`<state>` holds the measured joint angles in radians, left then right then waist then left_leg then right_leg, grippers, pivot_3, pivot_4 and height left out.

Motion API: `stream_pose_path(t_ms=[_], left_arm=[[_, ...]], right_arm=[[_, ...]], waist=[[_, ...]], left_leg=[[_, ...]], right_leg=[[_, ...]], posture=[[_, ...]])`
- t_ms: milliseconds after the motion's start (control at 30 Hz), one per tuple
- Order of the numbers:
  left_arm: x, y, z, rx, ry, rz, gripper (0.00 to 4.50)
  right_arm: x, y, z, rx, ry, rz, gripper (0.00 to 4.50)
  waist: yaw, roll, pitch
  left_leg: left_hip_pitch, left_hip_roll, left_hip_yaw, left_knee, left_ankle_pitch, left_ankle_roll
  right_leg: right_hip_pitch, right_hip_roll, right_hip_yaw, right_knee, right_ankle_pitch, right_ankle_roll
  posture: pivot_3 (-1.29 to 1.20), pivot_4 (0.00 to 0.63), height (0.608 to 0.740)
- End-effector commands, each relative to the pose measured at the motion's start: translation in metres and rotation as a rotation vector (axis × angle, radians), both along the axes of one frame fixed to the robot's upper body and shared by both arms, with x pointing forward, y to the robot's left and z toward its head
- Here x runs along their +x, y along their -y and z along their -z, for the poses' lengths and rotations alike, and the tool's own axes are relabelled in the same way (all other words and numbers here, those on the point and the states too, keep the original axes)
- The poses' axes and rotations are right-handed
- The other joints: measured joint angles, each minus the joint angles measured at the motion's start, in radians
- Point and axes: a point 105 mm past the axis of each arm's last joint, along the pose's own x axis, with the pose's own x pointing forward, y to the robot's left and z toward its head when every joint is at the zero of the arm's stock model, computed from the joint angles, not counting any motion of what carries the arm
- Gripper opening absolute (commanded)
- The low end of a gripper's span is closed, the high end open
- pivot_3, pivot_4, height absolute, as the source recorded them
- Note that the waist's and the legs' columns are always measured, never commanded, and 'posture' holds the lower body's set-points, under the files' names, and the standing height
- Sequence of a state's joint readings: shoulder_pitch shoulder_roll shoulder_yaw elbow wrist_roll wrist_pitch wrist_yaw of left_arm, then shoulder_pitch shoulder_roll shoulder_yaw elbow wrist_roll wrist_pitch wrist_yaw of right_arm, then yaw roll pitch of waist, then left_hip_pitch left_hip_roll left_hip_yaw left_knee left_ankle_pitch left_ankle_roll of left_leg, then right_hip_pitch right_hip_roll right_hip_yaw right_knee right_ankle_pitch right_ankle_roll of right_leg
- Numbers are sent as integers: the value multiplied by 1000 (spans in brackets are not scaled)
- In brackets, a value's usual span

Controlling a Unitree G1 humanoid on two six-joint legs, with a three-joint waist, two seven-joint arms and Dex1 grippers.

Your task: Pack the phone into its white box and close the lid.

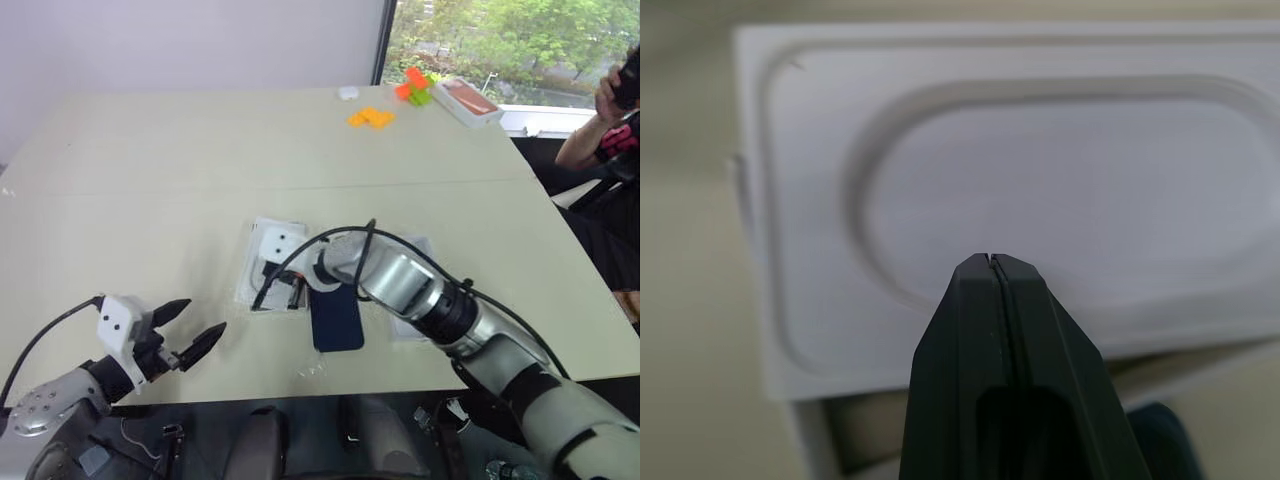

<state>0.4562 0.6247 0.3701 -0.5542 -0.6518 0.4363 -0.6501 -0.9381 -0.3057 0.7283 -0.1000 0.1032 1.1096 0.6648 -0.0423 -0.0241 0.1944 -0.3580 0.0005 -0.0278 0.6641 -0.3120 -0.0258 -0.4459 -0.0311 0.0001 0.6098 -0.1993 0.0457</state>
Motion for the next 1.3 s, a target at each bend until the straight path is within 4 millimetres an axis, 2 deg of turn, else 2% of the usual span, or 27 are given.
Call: stream_pose_path(t_ms=[33, 133, 333, 533, 700, 900, 1067, 1300], left_arm=[[0, 4, -9, 16, 38, 17, 4500], [1, 4, -8, 17, 35, 16, 4500], [4, 4, -8, 21, 34, 21, 4500], [5, 4, -9, 23, 31, 30, 4500], [5, 4, -8, 25, 25, 36, 4500], [5, 5, -8, 24, 21, 38, 4500], [5, 8, -6, 18, 17, 44, 4500], [5, 9, -5, 15, 18, 38, 4500]], right_arm=[[4, 11, 1, -59, 58, -5, 23], [2, 16, -4, -71, 95, -54, 23], [-15, 3, -27, 58, 75, -150, 23], [-29, 8, -20, 51, -2, -189, 23], [-23, 13, -16, 45, -9, -156, 23], [-27, -6, -19, 77, -27, -172, 23], [-26, -16, -6, 14, -30, -174, 23], [-10, 0, -5, -73, 37, -144, 23]], waist=[[0, 0, 0], [2, 0, 0], [-1, 0, 0], [-2, 0, 0], [-2, 0, 0], [-3, 0, 0], [-2, 0, 0], [-1, 0, 0]], left_leg=[[0, 0, 0, 0, 0, 0], [0, 0, 0, 0, 0, 0], [0, 0, 0, 0, 0, 0], [0, 1, 0, 0, 0, 0], [0, 1, 0, 0, 0, 0], [0, 1, 0, 0, 0, 0], [0, 1, 0, 0, 0, 0], [0, 0, 0, 0, 0, 0]], right_leg=[[0, 0, 0, 0, 0, 0], [0, 0, 0, 0, 0, 0], [0, 1, 0, 0, 0, 1], [-1, 2, 0, 0, 0, 1], [-1, 1, 0, 0, 0, 1], [-1, 2, 0, 0, 0, 1], [-1, 2, 0, 1, 0, 0], [-1, 0, 0, 1, 0, 0]], posture=[[0, 150, 740], [0, 150, 740], [0, 150, 740], [0, 150, 740], [0, 150, 740], [0, 150, 740], [0, 150, 740], [0, 150, 740]])
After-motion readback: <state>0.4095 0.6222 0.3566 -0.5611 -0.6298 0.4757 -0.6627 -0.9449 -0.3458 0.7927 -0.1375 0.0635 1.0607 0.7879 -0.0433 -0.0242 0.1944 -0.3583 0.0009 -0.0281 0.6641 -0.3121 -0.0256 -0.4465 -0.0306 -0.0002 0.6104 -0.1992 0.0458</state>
